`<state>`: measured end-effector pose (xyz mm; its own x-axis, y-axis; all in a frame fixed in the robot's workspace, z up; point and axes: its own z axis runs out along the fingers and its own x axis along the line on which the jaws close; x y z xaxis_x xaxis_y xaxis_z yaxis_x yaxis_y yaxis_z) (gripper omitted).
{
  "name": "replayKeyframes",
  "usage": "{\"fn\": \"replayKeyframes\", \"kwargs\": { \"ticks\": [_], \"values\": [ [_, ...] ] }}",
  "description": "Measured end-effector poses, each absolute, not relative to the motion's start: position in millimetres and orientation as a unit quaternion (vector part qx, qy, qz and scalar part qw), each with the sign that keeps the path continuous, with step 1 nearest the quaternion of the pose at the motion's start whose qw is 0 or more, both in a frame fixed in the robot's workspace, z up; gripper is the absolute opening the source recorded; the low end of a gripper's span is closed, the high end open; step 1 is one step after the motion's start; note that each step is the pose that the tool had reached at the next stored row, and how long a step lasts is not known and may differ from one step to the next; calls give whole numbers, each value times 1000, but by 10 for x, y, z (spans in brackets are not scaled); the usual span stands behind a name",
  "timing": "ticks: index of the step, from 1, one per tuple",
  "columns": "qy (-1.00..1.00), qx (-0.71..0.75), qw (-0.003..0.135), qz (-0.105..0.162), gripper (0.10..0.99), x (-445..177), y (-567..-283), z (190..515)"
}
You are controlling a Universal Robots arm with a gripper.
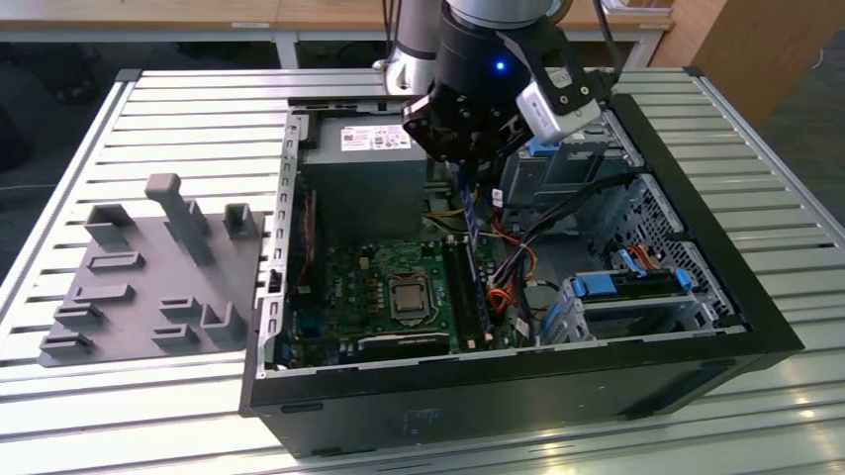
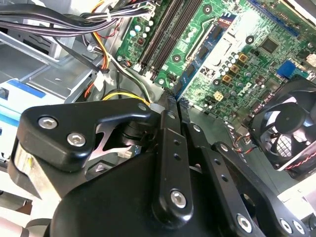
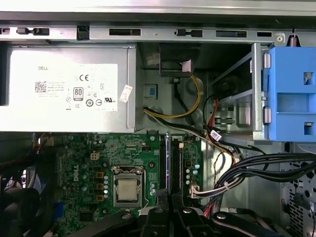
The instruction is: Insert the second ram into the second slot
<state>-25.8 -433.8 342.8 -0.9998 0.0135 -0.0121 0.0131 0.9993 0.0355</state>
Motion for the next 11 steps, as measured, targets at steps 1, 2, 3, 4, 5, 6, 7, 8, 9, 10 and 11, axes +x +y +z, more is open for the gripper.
{"fn": "replayKeyframes", "kwargs": {
  "ticks": [1, 2, 3, 4, 5, 6, 7, 8, 9, 10, 11],
  "values": [
    [1000, 7, 6, 18, 137, -258, -4338, 3421],
    [1000, 7, 6, 18, 137, -258, -4338, 3414],
    [1000, 7, 6, 18, 137, -258, -4338, 3406],
    [1000, 7, 6, 18, 137, -258, -4338, 3397],
    [1000, 7, 6, 18, 137, -258, -4338, 3390],
    [1000, 7, 6, 18, 137, -258, -4338, 3382],
    [1000, 7, 6, 18, 137, -258, -4338, 3374],
    [1000, 7, 6, 18, 137, -258, -4337, 3366],
    [1000, 7, 6, 18, 137, -258, -4338, 3358],
    [1000, 7, 6, 18, 137, -258, -4337, 3350],
    [1000, 7, 6, 18, 137, -258, -4337, 3342]
  ]
}}
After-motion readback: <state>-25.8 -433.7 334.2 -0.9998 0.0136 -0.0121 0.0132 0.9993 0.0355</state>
